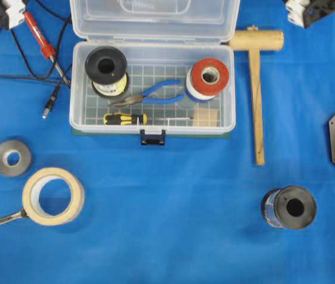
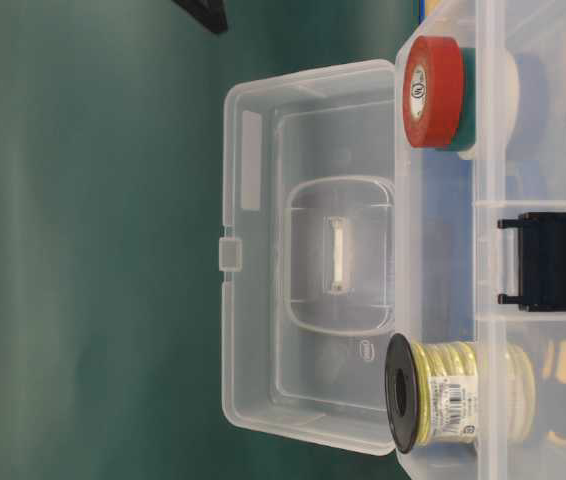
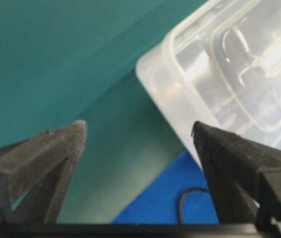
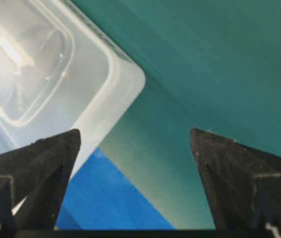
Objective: Open the tool box with both arms.
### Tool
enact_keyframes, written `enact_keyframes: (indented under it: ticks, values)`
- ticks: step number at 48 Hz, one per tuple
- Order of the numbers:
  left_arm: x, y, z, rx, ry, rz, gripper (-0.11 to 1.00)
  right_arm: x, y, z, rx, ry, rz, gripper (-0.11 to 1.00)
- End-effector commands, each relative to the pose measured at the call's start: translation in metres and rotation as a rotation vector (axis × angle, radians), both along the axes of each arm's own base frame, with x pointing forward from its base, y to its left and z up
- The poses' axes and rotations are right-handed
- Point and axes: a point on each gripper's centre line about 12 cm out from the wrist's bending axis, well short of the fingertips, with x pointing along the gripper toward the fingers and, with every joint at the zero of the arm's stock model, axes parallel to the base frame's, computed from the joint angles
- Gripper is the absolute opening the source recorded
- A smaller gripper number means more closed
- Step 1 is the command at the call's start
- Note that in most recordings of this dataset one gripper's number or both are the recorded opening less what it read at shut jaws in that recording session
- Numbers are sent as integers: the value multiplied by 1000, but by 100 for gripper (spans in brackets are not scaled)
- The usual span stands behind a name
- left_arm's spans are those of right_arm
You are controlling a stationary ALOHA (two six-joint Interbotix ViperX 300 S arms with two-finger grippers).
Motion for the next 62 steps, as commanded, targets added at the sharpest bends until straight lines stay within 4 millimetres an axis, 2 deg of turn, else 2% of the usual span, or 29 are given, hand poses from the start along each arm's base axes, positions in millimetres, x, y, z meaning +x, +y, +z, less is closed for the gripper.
enact_keyframes:
  ticks: [1,12,21,27,39,52,62]
  values:
    - [-6,-3,8,22,-21,7,90,-6,4,7,-10,-7,-6,87]
    - [-14,-12,9,15,-20,8,90,-10,9,6,4,-6,-7,87]
    - [-5,-22,9,1,-34,-44,90,0,17,4,19,-10,38,87]
    - [7,-40,8,-24,-45,-125,90,16,40,2,33,-1,142,87]
    - [21,-91,9,-57,-35,-337,90,42,101,-1,58,31,399,87]
    - [27,-149,4,-99,35,-598,90,55,150,-8,90,82,595,87]
    - [28,-180,1,-114,75,-742,90,58,179,-13,117,109,706,87]
